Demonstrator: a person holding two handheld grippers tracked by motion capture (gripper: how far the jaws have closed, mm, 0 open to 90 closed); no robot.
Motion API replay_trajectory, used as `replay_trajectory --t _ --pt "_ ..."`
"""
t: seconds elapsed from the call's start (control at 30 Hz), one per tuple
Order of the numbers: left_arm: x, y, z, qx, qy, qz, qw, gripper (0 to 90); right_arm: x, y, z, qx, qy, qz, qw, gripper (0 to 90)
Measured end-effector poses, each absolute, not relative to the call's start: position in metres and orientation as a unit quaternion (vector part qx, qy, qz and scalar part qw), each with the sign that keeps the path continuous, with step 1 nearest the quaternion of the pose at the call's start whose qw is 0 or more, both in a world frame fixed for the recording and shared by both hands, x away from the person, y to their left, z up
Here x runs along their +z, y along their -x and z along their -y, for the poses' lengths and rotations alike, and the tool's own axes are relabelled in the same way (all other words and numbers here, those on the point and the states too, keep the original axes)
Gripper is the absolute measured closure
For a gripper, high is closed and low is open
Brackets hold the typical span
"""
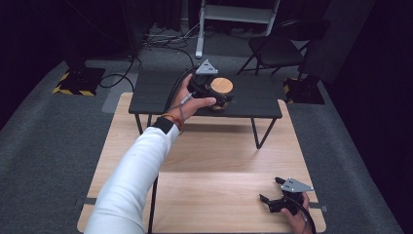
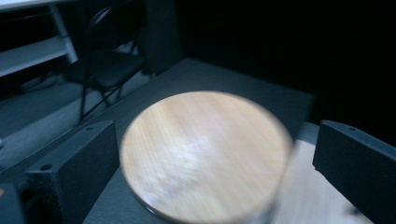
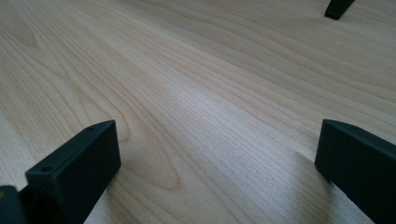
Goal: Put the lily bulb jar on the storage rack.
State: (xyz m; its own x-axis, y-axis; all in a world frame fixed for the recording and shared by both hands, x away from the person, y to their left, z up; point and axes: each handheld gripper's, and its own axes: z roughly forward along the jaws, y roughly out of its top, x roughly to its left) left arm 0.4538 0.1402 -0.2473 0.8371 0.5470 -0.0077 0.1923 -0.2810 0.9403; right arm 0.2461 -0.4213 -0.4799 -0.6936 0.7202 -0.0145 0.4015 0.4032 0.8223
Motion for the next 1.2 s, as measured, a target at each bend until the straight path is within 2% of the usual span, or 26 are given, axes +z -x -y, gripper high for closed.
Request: replay_trajectory --t 0.17,0.3,0.67,1.0,1.2 --pt "-0.244 -0.427 -0.156 0.182 -0.775 -0.24 0.556 0.4 -0.48 -0.246 0.421 0.425 -0.344 -0.816 0.187 0.0" --pt "-0.247 -0.408 -0.169 0.179 -0.777 -0.239 0.554 0.4 -0.48 -0.247 0.422 0.425 -0.344 -0.816 0.186 0.0" --pt "-0.271 -0.346 -0.202 0.197 -0.783 -0.219 0.548 0.4 -0.48 -0.246 0.421 0.425 -0.345 -0.816 0.186 0.0" --pt "-0.311 -0.306 -0.226 0.217 -0.772 -0.243 0.546 0.5 -0.48 -0.246 0.421 0.425 -0.345 -0.816 0.186 0.0" --pt "-0.343 -0.289 -0.239 0.212 -0.773 -0.25 0.543 0.4 -0.48 -0.246 0.421 0.425 -0.344 -0.816 0.187 0.0"
